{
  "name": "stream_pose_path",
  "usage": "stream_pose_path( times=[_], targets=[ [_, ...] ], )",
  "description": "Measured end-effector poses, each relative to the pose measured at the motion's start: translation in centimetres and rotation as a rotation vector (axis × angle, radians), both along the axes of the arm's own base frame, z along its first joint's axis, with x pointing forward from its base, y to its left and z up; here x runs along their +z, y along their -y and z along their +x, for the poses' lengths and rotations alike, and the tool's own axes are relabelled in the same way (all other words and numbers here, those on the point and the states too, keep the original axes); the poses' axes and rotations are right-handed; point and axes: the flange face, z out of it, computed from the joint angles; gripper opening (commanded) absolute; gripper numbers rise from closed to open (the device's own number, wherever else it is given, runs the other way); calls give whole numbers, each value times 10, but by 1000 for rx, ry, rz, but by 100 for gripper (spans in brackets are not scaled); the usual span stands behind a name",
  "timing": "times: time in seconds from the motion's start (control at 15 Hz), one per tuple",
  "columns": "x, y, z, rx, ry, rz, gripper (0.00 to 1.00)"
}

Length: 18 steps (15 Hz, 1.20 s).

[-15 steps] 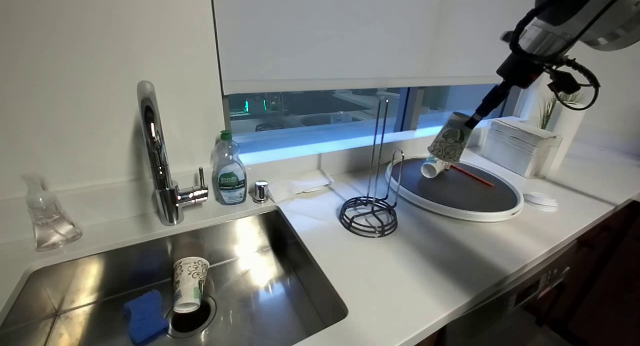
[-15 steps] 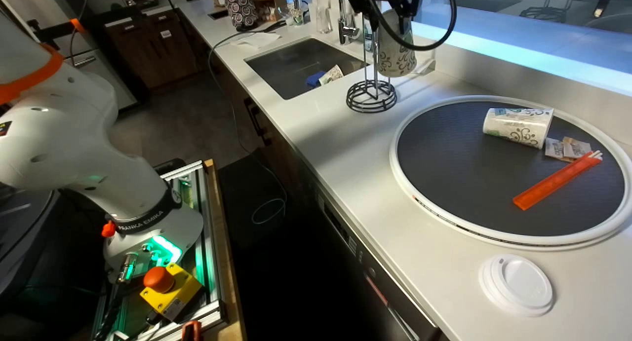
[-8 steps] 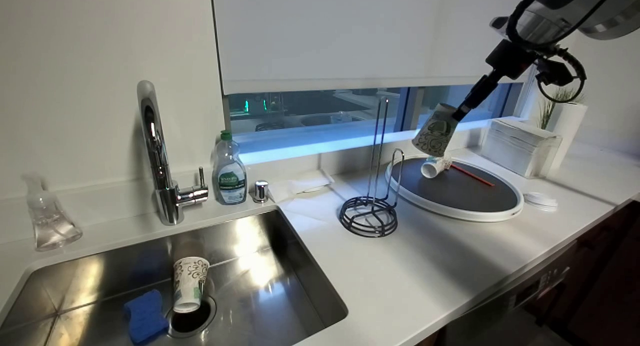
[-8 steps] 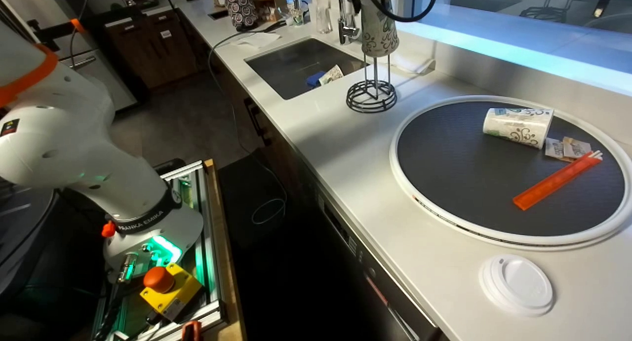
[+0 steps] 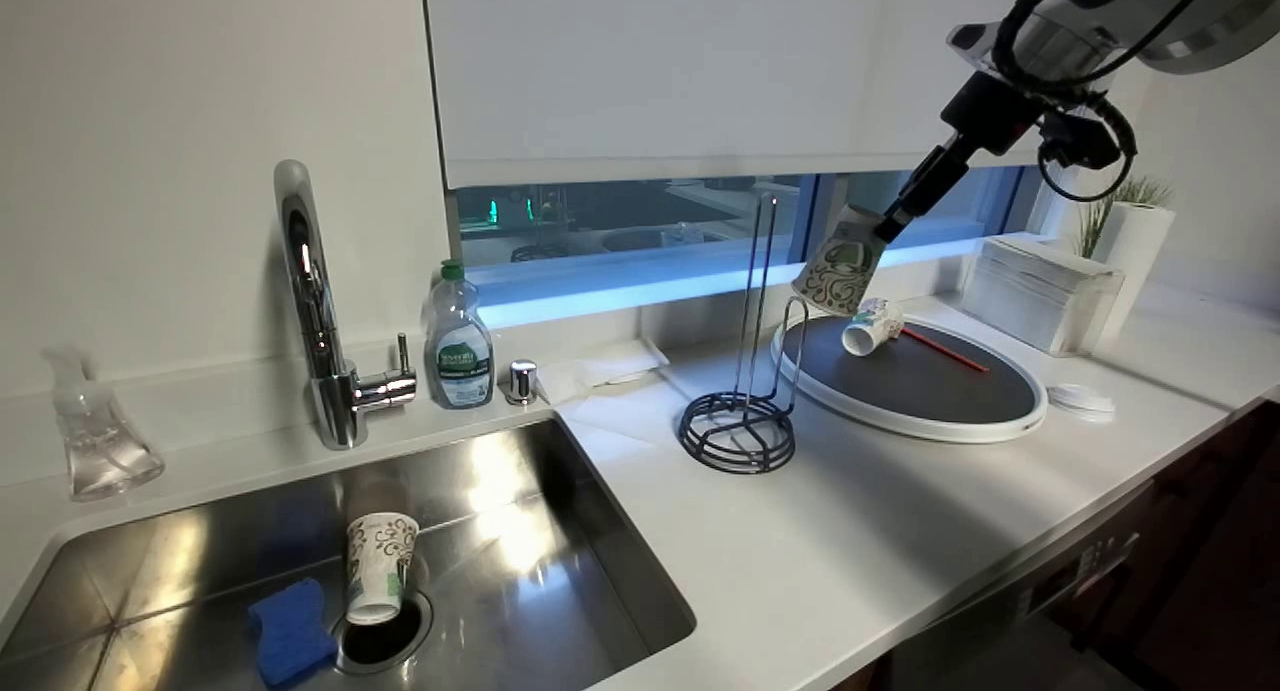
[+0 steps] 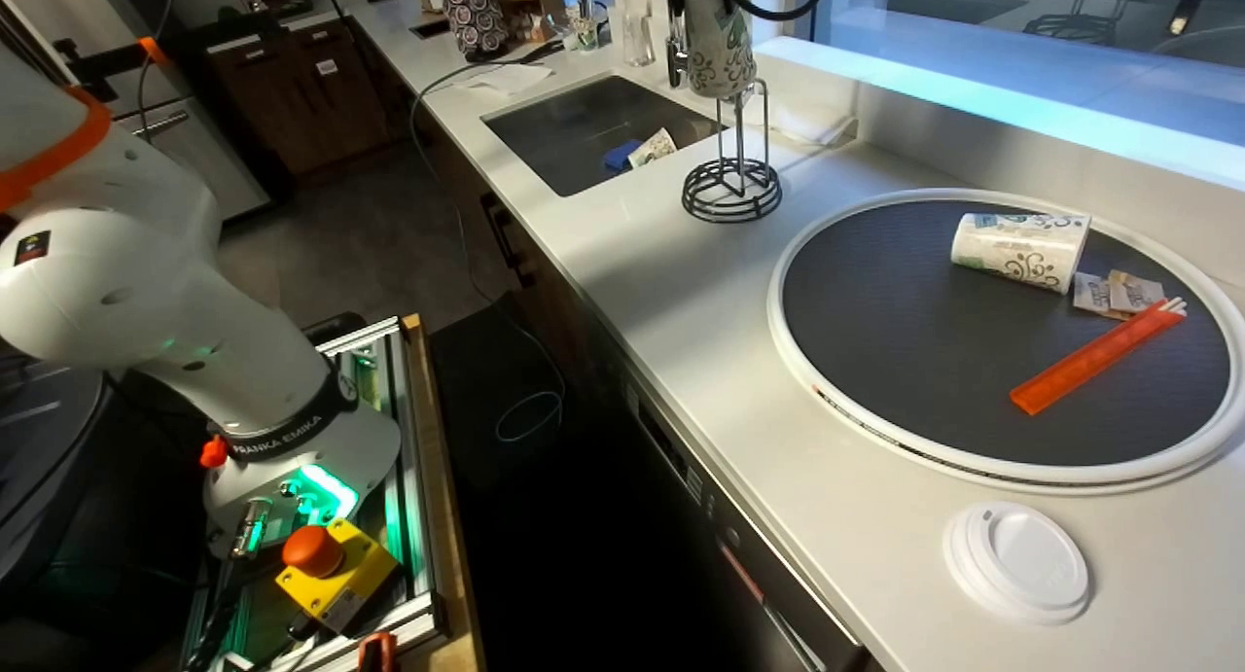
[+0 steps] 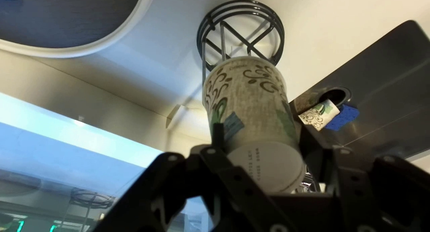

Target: Put the coffee cups on the silver holder.

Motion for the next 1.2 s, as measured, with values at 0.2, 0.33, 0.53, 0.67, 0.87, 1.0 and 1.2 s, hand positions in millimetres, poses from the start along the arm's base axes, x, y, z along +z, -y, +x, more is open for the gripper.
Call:
stream_pose_path(
  times=[0.2,0.33,0.53,0.67,0.87,1.0,1.2],
  targets=[
    [-5,-16,5,17,15,-9,33],
    [-11,-20,10,12,33,-16,33],
    [-20,-23,19,-4,63,-27,33],
    [-25,-24,24,-15,77,-33,33],
    [-34,-26,30,-28,82,-37,41],
    [-40,-28,33,-34,83,-41,84],
    [-47,-30,38,-52,86,-42,100]
  ],
)
